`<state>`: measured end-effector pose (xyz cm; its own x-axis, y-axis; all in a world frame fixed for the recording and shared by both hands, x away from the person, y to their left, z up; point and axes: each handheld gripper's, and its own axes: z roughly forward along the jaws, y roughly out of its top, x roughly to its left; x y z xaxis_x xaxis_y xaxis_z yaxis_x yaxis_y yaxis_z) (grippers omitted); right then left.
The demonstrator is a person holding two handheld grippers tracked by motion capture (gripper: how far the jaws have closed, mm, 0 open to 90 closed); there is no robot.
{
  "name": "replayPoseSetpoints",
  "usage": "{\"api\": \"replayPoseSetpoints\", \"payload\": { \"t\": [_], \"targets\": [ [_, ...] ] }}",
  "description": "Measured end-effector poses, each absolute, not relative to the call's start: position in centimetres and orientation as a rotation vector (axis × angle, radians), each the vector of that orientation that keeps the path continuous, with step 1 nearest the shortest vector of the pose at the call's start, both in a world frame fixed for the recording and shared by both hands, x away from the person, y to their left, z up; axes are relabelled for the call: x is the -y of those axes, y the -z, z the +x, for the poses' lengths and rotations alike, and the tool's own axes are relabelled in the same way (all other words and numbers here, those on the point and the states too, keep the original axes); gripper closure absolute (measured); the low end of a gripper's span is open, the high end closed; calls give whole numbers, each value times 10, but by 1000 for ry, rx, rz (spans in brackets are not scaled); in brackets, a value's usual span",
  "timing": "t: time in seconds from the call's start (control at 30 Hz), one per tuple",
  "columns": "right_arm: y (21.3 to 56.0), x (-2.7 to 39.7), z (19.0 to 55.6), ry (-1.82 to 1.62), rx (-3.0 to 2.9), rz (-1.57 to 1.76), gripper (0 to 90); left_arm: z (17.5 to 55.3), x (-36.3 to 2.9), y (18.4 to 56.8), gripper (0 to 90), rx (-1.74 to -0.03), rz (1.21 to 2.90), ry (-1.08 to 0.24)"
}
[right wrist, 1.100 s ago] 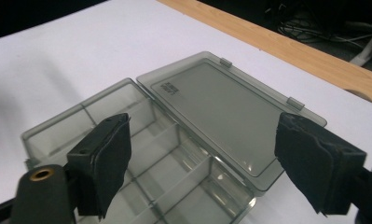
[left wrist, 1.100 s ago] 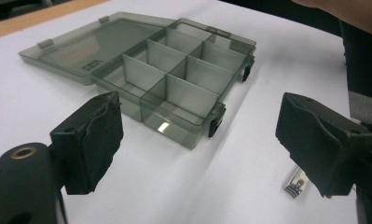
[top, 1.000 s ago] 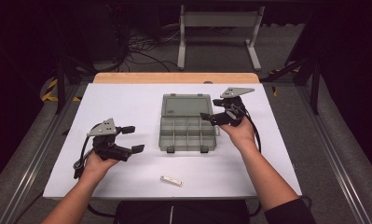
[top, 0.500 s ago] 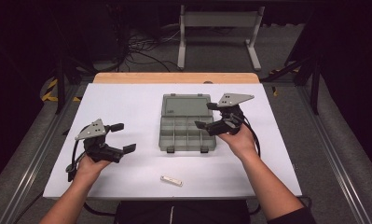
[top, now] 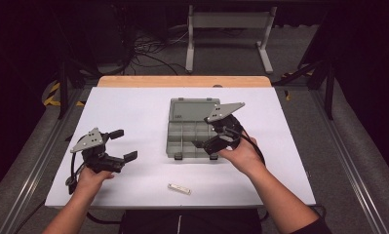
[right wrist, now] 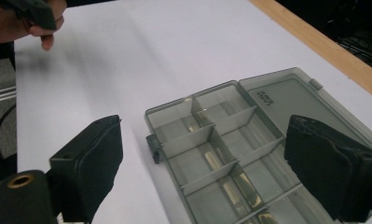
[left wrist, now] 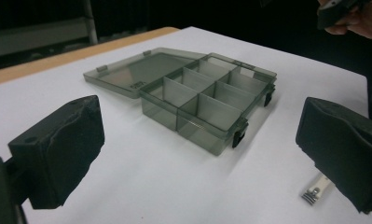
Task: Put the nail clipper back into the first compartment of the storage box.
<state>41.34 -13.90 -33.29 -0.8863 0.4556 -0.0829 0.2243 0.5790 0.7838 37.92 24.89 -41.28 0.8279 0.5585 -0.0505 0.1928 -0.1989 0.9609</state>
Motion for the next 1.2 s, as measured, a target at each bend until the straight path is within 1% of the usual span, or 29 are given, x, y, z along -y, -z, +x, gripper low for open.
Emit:
{"api": "replayPoseSetpoints", "payload": {
  "t": [0.07, 0.4, 0.7, 1.2],
  "targets": [
    [333, 131, 412, -1165, -2569, 538, 139, 377, -248, 412, 23, -557, 1772, -408],
    [338, 105, 404, -1061, -2688, 477, 154, 378, -247, 415, 22, -566, 1752, -380],
    [353, 85, 395, -954, -2801, 429, 177, 379, -248, 416, 20, -589, 1751, -381],
    [376, 59, 385, -851, -2901, 357, 185, 379, -249, 416, 23, -591, 1746, -373]
  ]
}}
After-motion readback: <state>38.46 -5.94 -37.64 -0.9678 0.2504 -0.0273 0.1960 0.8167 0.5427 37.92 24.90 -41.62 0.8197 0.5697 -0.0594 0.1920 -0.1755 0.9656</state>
